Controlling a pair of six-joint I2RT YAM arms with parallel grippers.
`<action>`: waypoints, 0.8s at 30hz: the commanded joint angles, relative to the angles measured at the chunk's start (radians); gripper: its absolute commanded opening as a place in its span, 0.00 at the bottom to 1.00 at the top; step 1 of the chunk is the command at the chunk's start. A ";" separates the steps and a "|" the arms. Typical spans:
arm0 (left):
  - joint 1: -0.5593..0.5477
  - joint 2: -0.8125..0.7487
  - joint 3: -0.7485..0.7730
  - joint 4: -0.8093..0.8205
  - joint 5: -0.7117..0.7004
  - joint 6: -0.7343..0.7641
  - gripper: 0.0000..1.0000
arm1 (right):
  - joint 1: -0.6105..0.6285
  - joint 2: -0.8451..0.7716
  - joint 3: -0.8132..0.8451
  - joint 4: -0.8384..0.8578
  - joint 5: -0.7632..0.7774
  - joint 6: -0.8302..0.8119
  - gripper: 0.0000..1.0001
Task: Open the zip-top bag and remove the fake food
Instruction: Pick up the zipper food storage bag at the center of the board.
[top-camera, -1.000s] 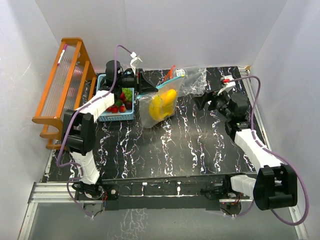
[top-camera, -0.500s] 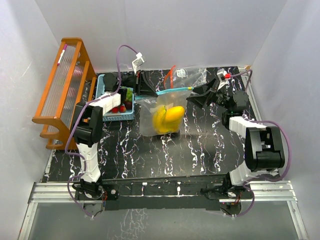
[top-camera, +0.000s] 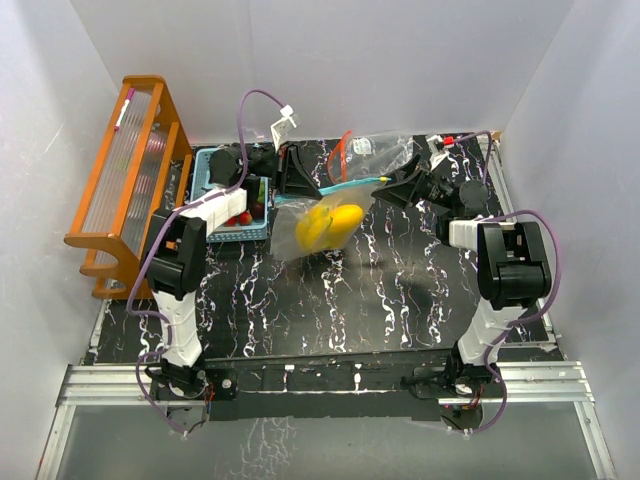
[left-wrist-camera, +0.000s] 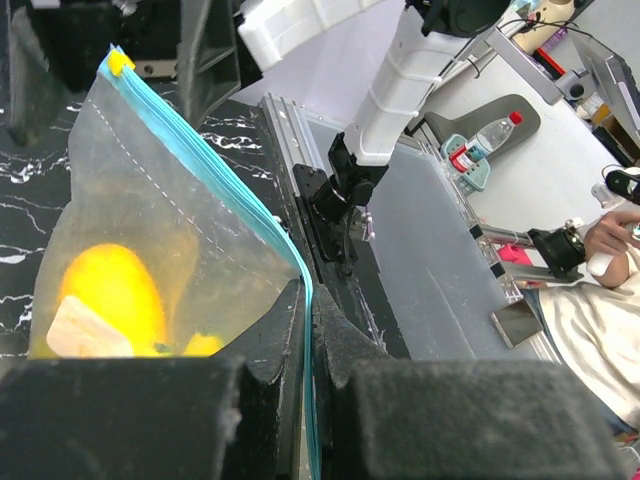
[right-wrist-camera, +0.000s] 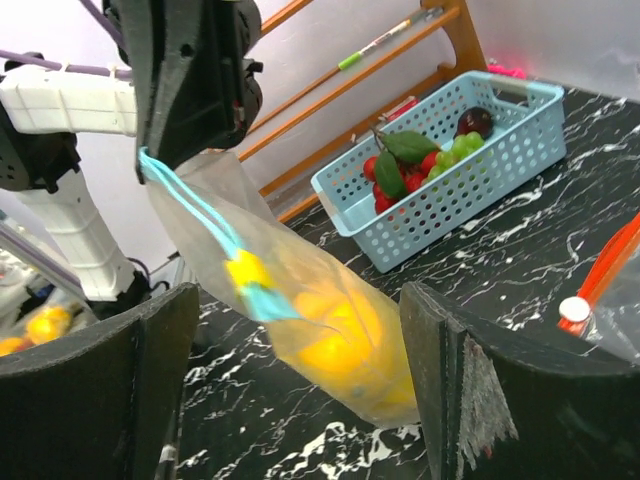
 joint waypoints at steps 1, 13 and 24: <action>-0.012 -0.108 0.002 0.197 -0.058 0.023 0.00 | -0.002 0.014 0.017 0.326 0.000 0.069 0.85; -0.019 -0.104 -0.014 0.200 -0.075 0.031 0.00 | 0.022 -0.006 0.071 0.374 -0.034 0.114 0.49; -0.019 -0.101 -0.008 0.200 -0.091 0.033 0.00 | 0.117 -0.046 0.082 0.377 -0.138 0.096 0.36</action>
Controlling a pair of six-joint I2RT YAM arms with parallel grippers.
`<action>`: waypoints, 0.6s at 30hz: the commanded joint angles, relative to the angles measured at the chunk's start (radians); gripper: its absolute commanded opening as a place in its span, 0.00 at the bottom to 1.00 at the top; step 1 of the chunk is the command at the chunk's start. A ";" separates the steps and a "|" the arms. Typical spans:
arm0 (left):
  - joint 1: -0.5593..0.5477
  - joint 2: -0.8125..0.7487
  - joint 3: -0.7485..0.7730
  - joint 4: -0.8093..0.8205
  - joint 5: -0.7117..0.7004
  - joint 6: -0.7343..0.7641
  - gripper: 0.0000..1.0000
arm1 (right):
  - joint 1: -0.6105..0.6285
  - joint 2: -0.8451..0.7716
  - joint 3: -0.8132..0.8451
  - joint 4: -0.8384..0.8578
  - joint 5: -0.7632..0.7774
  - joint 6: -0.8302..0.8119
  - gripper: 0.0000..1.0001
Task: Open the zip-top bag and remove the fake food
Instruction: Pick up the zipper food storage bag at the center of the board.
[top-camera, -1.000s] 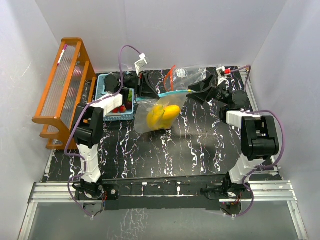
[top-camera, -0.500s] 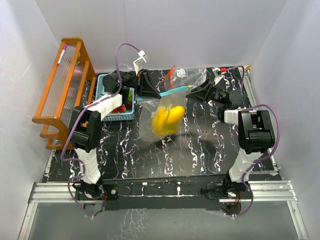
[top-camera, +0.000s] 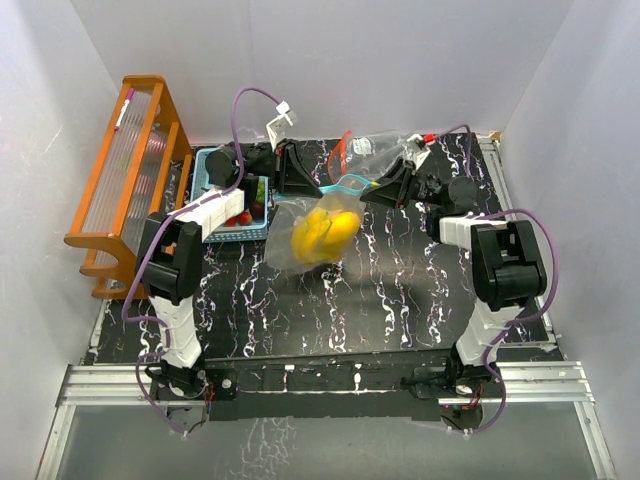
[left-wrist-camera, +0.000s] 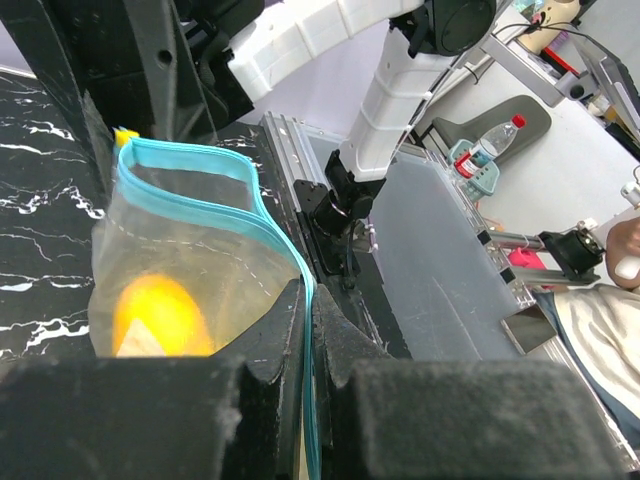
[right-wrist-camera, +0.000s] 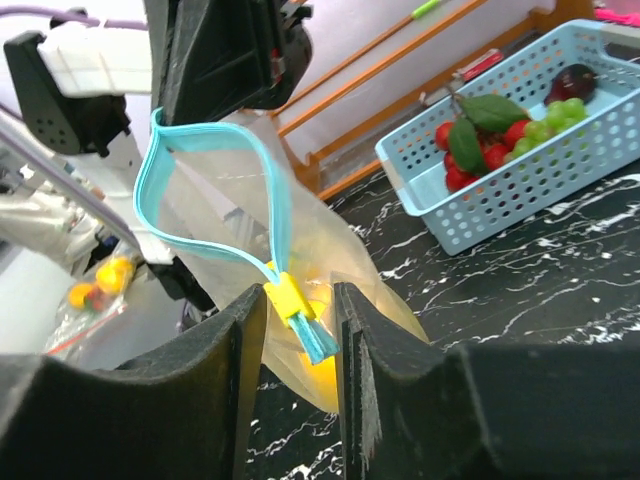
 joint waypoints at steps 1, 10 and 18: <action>-0.005 -0.044 0.009 0.192 -0.061 0.016 0.00 | 0.051 -0.067 0.034 0.374 -0.061 -0.023 0.36; -0.001 -0.049 -0.002 0.184 -0.065 0.036 0.00 | 0.048 -0.137 -0.002 0.374 -0.059 -0.031 0.08; 0.096 -0.073 -0.070 -0.052 -0.231 0.251 0.15 | -0.017 -0.214 -0.079 0.178 -0.006 -0.135 0.08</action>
